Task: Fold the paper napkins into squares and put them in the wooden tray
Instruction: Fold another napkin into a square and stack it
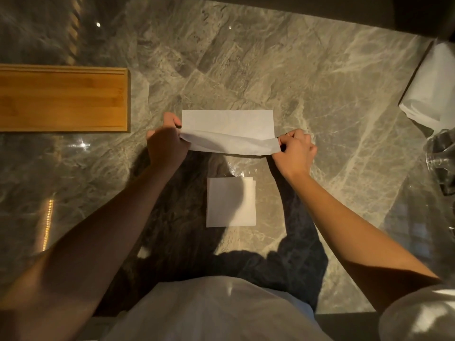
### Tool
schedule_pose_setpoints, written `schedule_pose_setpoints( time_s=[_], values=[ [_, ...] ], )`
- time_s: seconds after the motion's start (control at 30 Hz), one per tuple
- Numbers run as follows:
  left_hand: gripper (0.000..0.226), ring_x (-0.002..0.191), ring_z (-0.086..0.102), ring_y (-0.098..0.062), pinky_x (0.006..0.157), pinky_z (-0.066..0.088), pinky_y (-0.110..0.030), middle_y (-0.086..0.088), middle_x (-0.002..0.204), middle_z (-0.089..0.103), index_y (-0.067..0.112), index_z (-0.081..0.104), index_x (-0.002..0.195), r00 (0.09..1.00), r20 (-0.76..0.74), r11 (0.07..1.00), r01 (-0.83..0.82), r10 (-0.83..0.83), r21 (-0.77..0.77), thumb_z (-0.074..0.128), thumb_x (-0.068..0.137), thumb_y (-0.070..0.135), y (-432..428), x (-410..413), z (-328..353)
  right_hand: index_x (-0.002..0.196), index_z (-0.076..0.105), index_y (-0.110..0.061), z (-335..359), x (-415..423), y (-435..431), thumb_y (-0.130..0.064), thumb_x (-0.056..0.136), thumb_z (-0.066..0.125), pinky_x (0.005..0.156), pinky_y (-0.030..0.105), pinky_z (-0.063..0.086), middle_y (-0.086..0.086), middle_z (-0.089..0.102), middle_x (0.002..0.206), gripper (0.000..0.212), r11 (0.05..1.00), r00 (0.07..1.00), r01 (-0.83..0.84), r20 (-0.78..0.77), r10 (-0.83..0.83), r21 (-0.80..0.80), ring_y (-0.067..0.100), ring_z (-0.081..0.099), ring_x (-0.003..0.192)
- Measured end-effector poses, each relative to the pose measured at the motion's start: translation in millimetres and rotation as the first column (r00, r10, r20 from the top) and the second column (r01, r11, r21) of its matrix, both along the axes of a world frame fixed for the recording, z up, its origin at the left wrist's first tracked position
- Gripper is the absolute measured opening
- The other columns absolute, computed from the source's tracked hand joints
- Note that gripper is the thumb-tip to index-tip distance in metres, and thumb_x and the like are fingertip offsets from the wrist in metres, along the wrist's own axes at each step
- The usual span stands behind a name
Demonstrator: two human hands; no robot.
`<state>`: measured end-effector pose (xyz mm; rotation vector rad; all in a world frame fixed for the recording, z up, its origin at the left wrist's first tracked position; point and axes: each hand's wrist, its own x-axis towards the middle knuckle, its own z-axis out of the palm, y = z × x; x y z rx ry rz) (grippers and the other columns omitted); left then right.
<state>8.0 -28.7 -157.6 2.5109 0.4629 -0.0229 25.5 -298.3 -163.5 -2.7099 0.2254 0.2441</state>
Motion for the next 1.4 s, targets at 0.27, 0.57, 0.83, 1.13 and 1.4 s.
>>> schedule_pose_setpoints(
  time_s=[0.27,0.57,0.83,1.13,1.4],
  values=[
    [0.013,0.087,0.062,-0.025,0.090,0.048,-0.045,-0.011,0.089,0.067,0.014,0.058,0.078,0.992,0.003,0.992,-0.128,0.128,-0.003,0.059,0.087,0.023,-14.2,-3.8,-4.4,0.066,0.048,-0.026,2.7,-2.1,12.5,-0.025,0.076,0.061,0.084,0.029,0.021,-0.012,0.045,0.088,0.016,0.990,0.989,0.102,0.097,-0.111,0.101,0.008,0.036,0.092],
    [0.013,0.084,0.057,-0.028,0.086,0.032,-0.033,0.000,0.075,0.051,0.020,0.043,0.078,0.961,0.054,0.961,-0.267,0.271,-0.068,0.055,0.080,0.021,-24.0,-3.9,-5.1,0.103,0.063,-0.028,5.6,-7.8,28.1,0.002,0.075,0.054,0.088,0.030,0.027,-0.010,0.052,0.089,0.042,0.993,0.985,0.013,0.167,-0.033,0.116,0.014,0.046,0.097],
    [0.022,0.065,0.056,-0.020,0.064,0.043,-0.027,-0.008,0.071,0.055,0.004,0.054,0.088,0.943,0.107,0.943,-0.296,0.314,-0.153,0.060,0.081,0.023,-25.6,-2.6,-1.6,0.139,0.040,-0.033,8.3,3.2,32.2,0.006,0.083,0.054,0.097,0.036,0.026,0.002,0.048,0.105,0.070,0.932,0.934,-0.352,0.039,0.356,-0.085,0.020,0.044,0.098],
    [0.028,0.095,0.060,-0.021,0.082,0.044,-0.035,-0.001,0.109,0.065,0.019,0.059,0.107,0.878,0.061,0.871,0.459,-0.475,0.174,0.059,0.081,0.029,-37.8,1.8,1.1,0.143,0.033,-0.033,13.6,17.9,31.4,-0.005,0.082,0.057,0.095,0.038,0.028,0.004,0.044,0.107,0.071,0.898,0.899,-0.430,-0.139,0.416,-0.097,0.021,0.046,0.101],
    [0.022,0.073,0.063,-0.025,0.066,0.039,-0.031,-0.004,0.083,0.069,0.018,0.065,0.099,0.869,0.136,0.860,0.428,-0.477,0.279,0.056,0.080,0.010,-35.1,8.7,-2.1,0.132,0.041,-0.023,16.5,19.4,28.5,-0.044,0.072,0.065,0.087,0.035,0.024,0.000,0.043,0.107,0.068,0.904,0.904,-0.420,-0.129,0.408,-0.079,0.020,0.046,0.104]
  ],
)
